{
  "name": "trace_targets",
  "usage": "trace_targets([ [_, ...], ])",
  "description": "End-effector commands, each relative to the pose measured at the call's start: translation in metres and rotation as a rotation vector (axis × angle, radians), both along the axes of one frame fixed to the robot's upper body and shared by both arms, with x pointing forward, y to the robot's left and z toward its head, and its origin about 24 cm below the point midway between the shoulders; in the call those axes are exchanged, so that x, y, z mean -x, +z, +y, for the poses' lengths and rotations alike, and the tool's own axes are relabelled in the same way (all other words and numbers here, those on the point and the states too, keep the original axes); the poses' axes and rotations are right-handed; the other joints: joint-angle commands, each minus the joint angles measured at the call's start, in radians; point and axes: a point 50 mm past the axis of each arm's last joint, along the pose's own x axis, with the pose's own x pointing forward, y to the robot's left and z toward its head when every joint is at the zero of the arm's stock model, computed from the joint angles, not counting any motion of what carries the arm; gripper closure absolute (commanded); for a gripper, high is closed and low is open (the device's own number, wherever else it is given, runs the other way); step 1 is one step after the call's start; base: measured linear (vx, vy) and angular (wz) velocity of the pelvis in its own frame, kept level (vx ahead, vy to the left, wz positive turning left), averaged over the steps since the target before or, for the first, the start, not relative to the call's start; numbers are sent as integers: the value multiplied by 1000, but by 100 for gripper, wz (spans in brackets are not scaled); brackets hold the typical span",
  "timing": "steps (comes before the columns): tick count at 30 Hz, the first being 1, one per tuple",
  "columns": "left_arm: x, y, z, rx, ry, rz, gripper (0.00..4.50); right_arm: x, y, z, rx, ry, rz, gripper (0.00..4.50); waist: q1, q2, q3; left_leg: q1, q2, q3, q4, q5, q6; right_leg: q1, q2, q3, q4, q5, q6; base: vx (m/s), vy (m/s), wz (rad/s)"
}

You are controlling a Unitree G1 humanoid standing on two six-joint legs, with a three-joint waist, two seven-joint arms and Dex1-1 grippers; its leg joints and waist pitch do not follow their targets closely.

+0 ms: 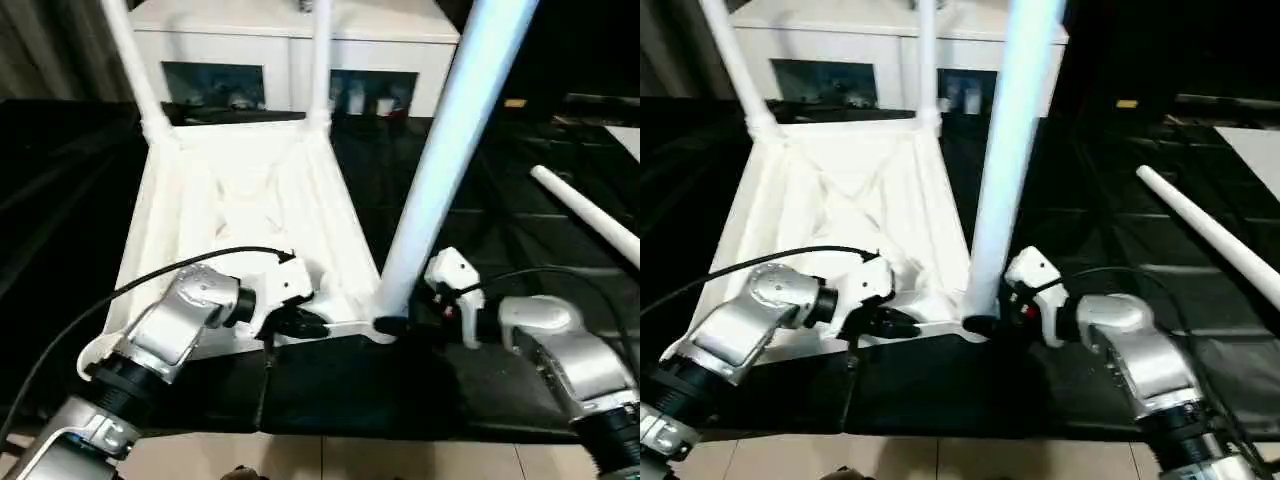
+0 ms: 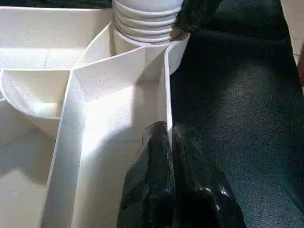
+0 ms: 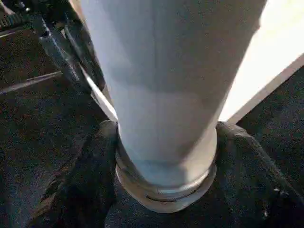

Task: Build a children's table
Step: Rotate leg to tighten

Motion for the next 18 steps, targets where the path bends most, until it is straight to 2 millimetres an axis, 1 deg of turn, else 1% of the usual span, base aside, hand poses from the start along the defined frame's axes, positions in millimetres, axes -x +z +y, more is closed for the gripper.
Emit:
trace_targets([
  [1,-2,7,-21,67,-15,-18,450,-21,-4,-14,16,-298,-26,184,-10,0,-61,7,32,-17,-77,-214,16,48,-50,44,-76,-245,-219,0,0,0],
  [2,-11,5,-28,72,76,-39,450,-29,-8,-9,-17,-428,-17,185,-19,-1,-59,10,31,-18,-79,-247,-4,45,-50,41,-85,-314,-201,0,0,0],
  [3,-13,4,-30,72,101,-43,450,-31,-8,-7,-21,-457,-15,185,-29,-3,-62,11,30,-23,-78,-260,-20,48,-52,39,-86,-346,-187,0,0,0],
  [4,-17,3,-35,76,147,-51,450,-35,-11,-3,-26,-523,-11,185,-30,-2,-63,9,30,-25,-79,-257,-23,50,-52,38,-86,-349,-180,0,0,0],
  [5,-17,3,-35,76,147,-51,450,-35,-11,-3,-26,-523,-11,185,-37,-1,-61,8,29,-25,-80,-260,-21,48,-49,39,-89,-344,-175,0,0,0],
  [6,-21,2,-41,81,194,-56,450,-39,-13,1,-25,-586,-6,185,-39,-2,-63,7,30,-26,-80,-258,-20,51,-50,39,-87,-335,-174,0,0,0],
  [7,-21,2,-41,81,194,-56,450,-39,-13,1,-25,-586,-6,185,-45,-1,-64,4,29,-24,-79,-243,-14,50,-48,41,-85,-299,-179,0,0,0],
  [8,-29,2,-51,90,299,-62,450,-45,-16,10,-10,-692,-7,185,-48,0,-67,3,29,-22,-76,-225,-6,51,-48,41,-81,-263,-188,0,0,0],
  [9,-34,1,-58,93,368,-62,450,-49,-18,17,2,-760,-6,185,-50,1,-67,6,25,-19,-73,-213,-7,47,-47,42,-84,-256,-196,0,0,0],
  [10,-36,1,-66,87,403,-73,450,-53,-19,26,-1,-819,-7,185,-50,-1,-69,7,24,-19,-72,-201,-8,48,-47,42,-83,-249,-199,0,0,0],
  [11,-37,1,-68,85,412,-76,450,-53,-19,28,-1,-834,-7,185,-51,-1,-70,7,24,-19,-72,-186,-7,47,-46,41,-82,-230,-204,0,0,0],
  [12,-38,1,-77,91,438,-89,450,-56,-20,44,10,-844,-17,185,-46,3,-72,3,24,-21,-72,-172,-1,54,-47,40,-79,-207,-202,0,0,0],
  [13,-38,1,-78,91,440,-90,450,-56,-20,45,11,-845,-18,185,-49,3,-72,2,25,-20,-72,-170,2,51,-46,40,-77,-193,-205,0,0,0],
  [14,-39,2,-85,89,445,-118,450,-58,-19,65,-32,-808,-9,185,-50,-2,-72,3,26,-18,-71,-178,8,50,-45,40,-78,-181,-207,0,0,0],
  [15,-39,2,-85,89,445,-118,450,-58,-19,65,-32,-808,-9,185,-52,-2,-74,1,25,-20,-71,-171,10,54,-47,39,-75,-171,-209,0,0,0],
  [16,-39,4,-88,96,442,-134,450,-59,-14,82,-68,-738,-39,150,-48,-2,-73,3,24,-18,-71,-166,20,54,-45,39,-75,-156,-208,0,0,0],
  [17,-40,6,-88,105,437,-154,450,-58,-9,90,-93,-680,-64,129,-49,-5,-72,1,24,-17,-71,-166,31,55,-46,39,-76,-151,-210,0,0,0],
  [18,-40,7,-85,110,429,-164,450,-58,-4,91,-118,-645,-86,115,-47,-8,-72,0,24,-17,-70,-163,41,57,-46,40,-76,-149,-209,0,0,0],
])
